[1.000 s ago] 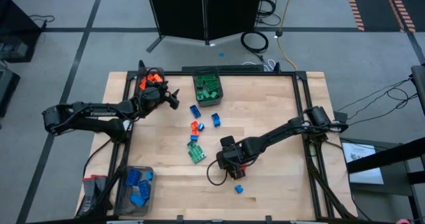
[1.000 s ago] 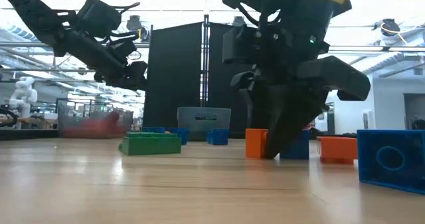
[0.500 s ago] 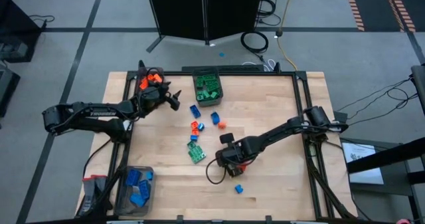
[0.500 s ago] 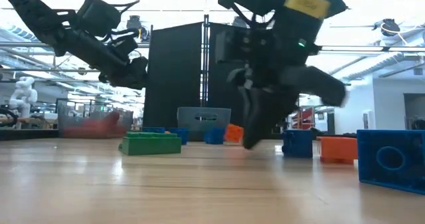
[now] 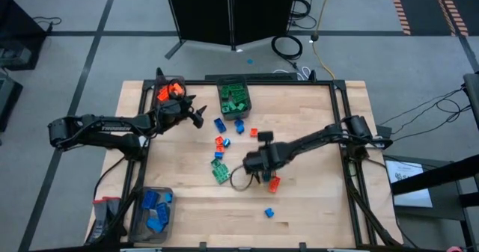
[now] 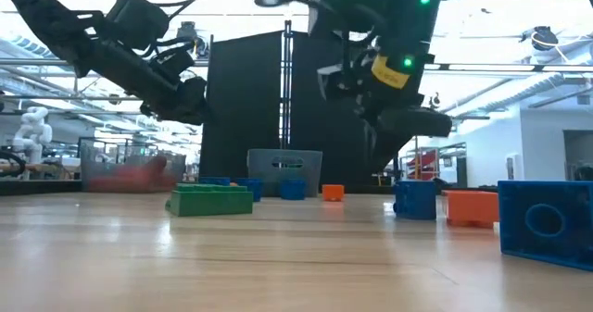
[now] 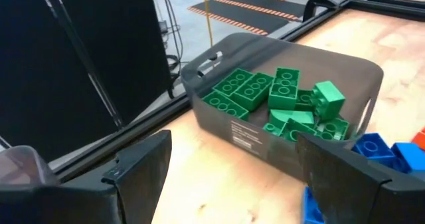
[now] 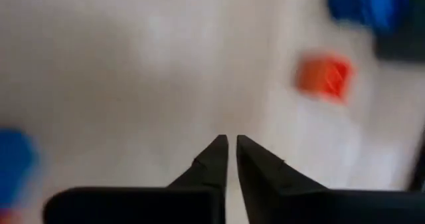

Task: Sort blocks
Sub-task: Put the orange game piece into the top left black transparent bin

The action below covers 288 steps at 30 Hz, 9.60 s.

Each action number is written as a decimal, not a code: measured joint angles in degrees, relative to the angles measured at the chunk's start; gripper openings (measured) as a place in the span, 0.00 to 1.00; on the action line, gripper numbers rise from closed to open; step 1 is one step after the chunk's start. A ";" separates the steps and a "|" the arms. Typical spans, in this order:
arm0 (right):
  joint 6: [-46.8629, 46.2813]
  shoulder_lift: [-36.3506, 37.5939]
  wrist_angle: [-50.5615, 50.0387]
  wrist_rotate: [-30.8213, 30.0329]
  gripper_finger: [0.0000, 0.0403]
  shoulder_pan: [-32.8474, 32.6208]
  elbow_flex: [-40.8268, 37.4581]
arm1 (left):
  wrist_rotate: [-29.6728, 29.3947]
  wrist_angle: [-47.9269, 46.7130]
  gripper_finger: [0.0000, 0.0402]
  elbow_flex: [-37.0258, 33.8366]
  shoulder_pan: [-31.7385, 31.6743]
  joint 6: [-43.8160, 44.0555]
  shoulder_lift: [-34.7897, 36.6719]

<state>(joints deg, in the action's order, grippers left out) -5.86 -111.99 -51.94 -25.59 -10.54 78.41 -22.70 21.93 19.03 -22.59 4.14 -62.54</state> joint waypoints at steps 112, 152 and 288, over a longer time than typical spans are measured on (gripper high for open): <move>38.66 9.33 24.03 1.73 0.28 4.04 28.57 | 39.84 48.17 0.80 -0.02 8.02 37.94 0.42; 46.70 3.33 37.17 13.98 0.28 7.17 28.54 | 44.54 48.74 0.80 1.66 14.10 32.12 0.39; 18.68 -25.28 10.98 17.00 0.76 15.34 33.69 | 7.71 -17.05 0.87 1.38 -9.51 3.04 9.97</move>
<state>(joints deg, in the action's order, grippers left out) 12.82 -137.28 -40.96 -8.59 4.80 112.10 -14.99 4.89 20.40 -32.10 7.18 -52.58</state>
